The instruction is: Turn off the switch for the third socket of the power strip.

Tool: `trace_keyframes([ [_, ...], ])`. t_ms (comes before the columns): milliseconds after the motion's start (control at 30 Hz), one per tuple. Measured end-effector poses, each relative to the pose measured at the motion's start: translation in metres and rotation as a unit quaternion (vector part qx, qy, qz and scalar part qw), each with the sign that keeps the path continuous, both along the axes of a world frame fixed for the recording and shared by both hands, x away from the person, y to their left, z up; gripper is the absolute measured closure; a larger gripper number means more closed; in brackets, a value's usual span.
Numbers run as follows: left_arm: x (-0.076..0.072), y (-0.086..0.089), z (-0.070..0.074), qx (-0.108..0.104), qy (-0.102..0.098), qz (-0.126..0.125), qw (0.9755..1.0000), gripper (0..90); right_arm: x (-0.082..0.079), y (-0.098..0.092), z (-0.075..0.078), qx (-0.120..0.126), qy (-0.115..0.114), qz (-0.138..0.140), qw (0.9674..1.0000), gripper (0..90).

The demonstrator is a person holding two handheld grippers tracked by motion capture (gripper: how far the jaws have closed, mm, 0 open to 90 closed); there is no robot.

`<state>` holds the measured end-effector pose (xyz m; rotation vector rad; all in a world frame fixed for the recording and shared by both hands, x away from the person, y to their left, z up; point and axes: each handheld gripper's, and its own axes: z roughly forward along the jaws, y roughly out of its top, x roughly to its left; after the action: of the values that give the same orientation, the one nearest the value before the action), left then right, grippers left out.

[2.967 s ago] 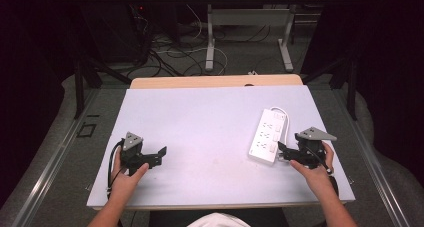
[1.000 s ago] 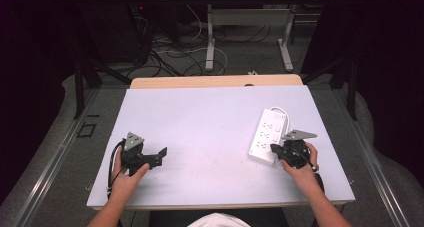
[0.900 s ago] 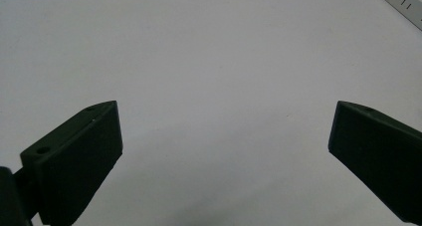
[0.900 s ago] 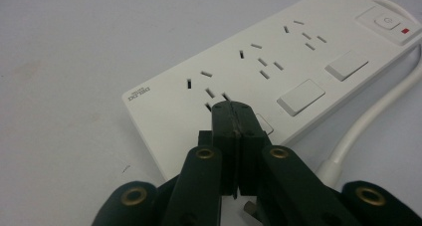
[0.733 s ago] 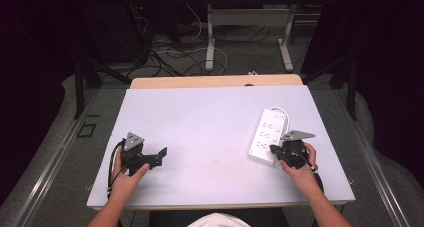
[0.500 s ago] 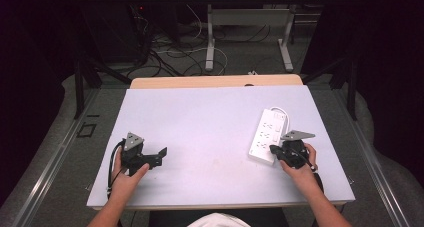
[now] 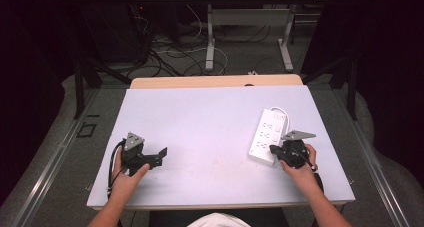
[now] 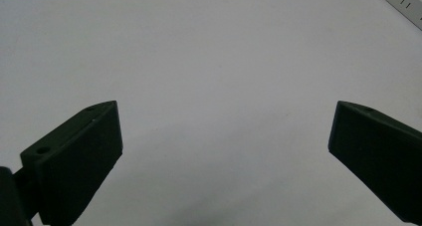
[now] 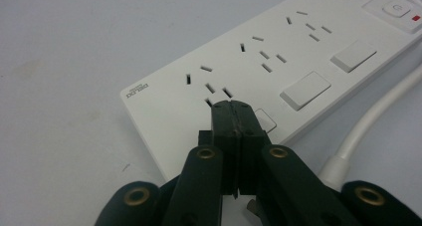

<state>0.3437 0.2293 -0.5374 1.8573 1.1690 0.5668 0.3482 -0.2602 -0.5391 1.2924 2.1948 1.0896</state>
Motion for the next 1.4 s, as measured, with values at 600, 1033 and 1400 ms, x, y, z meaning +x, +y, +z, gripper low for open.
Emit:
trace_keyframes([
  [600,0.0001,0.0001,-0.0002,0.001,0.001,-0.001,1.0,0.6,0.0007,-0.0009,-0.0018,0.002,0.007,0.0,1.0,90.0],
  [1033,0.0,-0.0002,-0.0004,-0.002,0.002,0.0,1.0,0.6,-0.0006,-0.0031,0.0005,0.012,0.003,-0.002,0.9999,85.1],
  [1400,0.0024,-0.0011,-0.0017,-0.004,0.004,0.002,1.0,0.6,-0.0037,-0.0026,0.0054,0.023,0.001,0.003,0.9997,73.8],
])
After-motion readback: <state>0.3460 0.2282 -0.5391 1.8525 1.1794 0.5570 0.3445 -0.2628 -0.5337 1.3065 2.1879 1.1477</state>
